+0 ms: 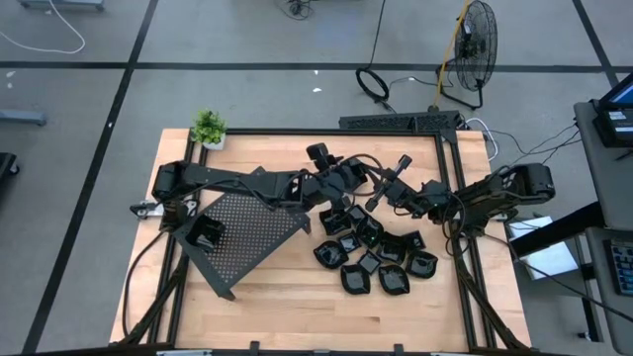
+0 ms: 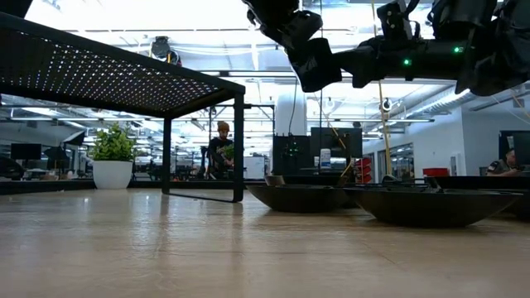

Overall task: Pick & Place Mini shaped plates
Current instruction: Put the distorted square plate on the shelf

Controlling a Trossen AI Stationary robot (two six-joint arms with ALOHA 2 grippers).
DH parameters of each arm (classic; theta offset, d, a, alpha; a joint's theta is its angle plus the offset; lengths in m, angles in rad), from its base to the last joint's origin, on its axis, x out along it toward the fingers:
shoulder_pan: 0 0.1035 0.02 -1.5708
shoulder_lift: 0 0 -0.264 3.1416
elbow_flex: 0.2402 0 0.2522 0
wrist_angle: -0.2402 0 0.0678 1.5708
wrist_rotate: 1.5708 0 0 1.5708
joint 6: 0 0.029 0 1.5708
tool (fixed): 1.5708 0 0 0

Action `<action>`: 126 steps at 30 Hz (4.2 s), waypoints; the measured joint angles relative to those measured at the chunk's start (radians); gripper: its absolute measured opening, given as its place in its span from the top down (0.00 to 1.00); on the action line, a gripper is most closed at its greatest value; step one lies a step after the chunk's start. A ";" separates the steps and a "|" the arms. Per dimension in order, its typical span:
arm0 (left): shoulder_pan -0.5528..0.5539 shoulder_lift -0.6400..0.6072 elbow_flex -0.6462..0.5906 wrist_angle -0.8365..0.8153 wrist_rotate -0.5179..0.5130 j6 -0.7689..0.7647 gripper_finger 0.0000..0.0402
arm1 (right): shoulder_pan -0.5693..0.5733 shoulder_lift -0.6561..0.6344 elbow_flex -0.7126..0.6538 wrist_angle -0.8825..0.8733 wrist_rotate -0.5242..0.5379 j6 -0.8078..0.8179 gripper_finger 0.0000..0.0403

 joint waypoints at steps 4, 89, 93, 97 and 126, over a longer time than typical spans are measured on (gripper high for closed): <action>0.001 0.000 0.000 0.001 0.001 -0.004 0.81 | 0.000 0.000 0.000 0.000 0.000 0.000 1.00; -0.631 -0.936 -0.289 -0.770 0.197 -1.096 0.99 | 0.002 0.000 -0.001 -0.023 -0.052 0.195 0.47; -0.606 -1.013 -0.346 -0.471 0.230 -0.759 1.00 | 0.002 0.000 -0.001 -0.023 -0.052 0.195 0.47; -0.550 -1.019 -0.437 -0.155 0.419 -0.506 1.00 | 0.002 0.000 -0.001 -0.023 -0.052 0.190 0.47; -0.509 -0.921 0.168 -1.249 -0.038 -1.204 1.00 | 0.002 0.000 -0.001 -0.024 -0.052 0.196 0.47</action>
